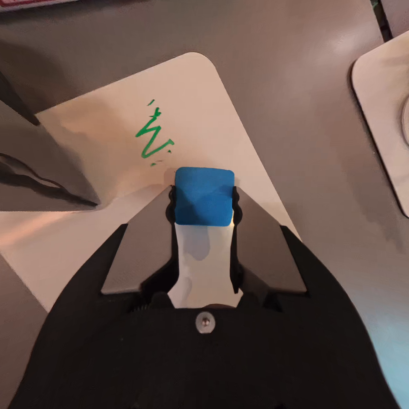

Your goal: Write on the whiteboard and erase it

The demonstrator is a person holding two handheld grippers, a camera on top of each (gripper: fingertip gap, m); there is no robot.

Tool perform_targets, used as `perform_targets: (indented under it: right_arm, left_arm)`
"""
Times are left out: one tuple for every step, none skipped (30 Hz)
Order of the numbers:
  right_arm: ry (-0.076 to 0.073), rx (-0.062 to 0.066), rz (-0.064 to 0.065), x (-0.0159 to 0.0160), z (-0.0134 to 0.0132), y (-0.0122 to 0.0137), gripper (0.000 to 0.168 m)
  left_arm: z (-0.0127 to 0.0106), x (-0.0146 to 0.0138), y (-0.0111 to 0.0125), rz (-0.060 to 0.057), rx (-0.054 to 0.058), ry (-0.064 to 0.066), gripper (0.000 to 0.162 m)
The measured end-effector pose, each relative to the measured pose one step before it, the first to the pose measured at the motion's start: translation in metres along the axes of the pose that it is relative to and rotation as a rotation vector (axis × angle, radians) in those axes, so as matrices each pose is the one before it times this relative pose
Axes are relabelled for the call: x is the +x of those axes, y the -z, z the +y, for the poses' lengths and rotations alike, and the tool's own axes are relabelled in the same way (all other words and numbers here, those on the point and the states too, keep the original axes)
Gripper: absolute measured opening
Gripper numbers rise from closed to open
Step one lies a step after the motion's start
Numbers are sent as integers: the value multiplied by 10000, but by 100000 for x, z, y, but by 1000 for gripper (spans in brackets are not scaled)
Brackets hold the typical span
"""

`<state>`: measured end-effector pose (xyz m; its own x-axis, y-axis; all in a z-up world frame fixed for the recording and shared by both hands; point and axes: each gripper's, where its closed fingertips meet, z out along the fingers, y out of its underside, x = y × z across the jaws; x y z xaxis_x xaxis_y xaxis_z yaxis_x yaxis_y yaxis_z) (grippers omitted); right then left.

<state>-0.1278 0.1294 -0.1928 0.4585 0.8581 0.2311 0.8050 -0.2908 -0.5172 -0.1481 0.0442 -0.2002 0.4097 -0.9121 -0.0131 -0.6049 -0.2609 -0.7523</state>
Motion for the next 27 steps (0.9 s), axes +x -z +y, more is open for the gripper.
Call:
perform_targets:
  right_arm:
    - [249,100,-665,-1257,-224,98,49]
    - [146,394,-1314,-2357,-492,114,49]
    - [-248,288,-585,-929,-341,70,49]
    - [-390,-209,848,1586,361,119,48]
    - [2,-334,1417,2478,553,156,48]
    - [-50,-115,345,765,213,13,49]
    - [44,142,-761,-1176,-214,52,49]
    - [172,460,-1377,-2396,-595,141,48]
    - [-115,220,-610,-1103,-305,5,49]
    - [-203,-269,1040,1677,315,101,48]
    - [250,-384,1555,2457,433,148,48]
    - [151,-208,600,952,168,-9,49]
    - [212,156,-558,-1058,-375,31,49]
    - [287,468,-1620,-2878,-726,125,49]
    - [-99,552,-1130,-2047,-822,13,48]
    - [-358,-94,533,868,59,-25,48]
    - [0,-514,1677,2761,666,187,49]
    - [204,-84,1209,2027,64,55,49]
    - [206,174,-216,-286,-293,-121,49]
    - [41,549,-1603,-2513,-837,5,48]
    - [-369,524,-1239,-1843,-784,-107,48]
    - [-361,-243,751,1381,238,35,48]
    - [345,-573,1790,2813,575,300,48]
    - [537,-330,1151,1685,277,56,49]
    - [232,137,-202,-493,-429,-50,49]
    - [-60,587,-1482,-2475,-1034,96,49]
    - [-668,363,-1386,-2067,-652,-129,48]
  left_arm:
    - [3,10,3,-18,-1,-27,0]
    - [5,16,6,-2,0,0,0]
    - [0,0,0,20,1,24,0]
    - [-1,-5,0,27,2,35,0]
    - [0,-19,0,-5,0,15,0]
    - [1,-3,0,-21,-2,-26,0]
    - [3,14,3,-26,-2,-38,0]
    - [6,6,7,-6,-1,-5,0]
    - [1,1,3,27,3,30,0]
    - [-5,1,-6,38,2,47,0]
    - [-1,-14,0,10,1,25,0]
    - [4,-1,4,-14,-2,-18,0]
    - [2,7,2,-28,-1,-42,0]
    - [3,18,3,-13,-2,-26,0]
    - [11,1,-3,18,0,18,0]
    - [-4,-2,-3,43,3,52,0]
    - [-4,-11,-5,20,0,34,0]
    - [5,0,8,-12,2,-16,0]
    - [1,8,0,-36,-3,-44,0]
    - [-4,8,-6,-25,-3,-39,0]
    - [-3,21,-2,16,2,-3,0]
    - [6,2,7,32,2,40,0]
    - [-6,-13,-6,18,2,36,0]
    - [-2,-6,-3,-8,-1,-10,0]
    - [3,3,3,-22,-1,-28,0]
    - [3,11,3,-8,-1,-13,0]
    - [4,12,4,14,0,7,0]
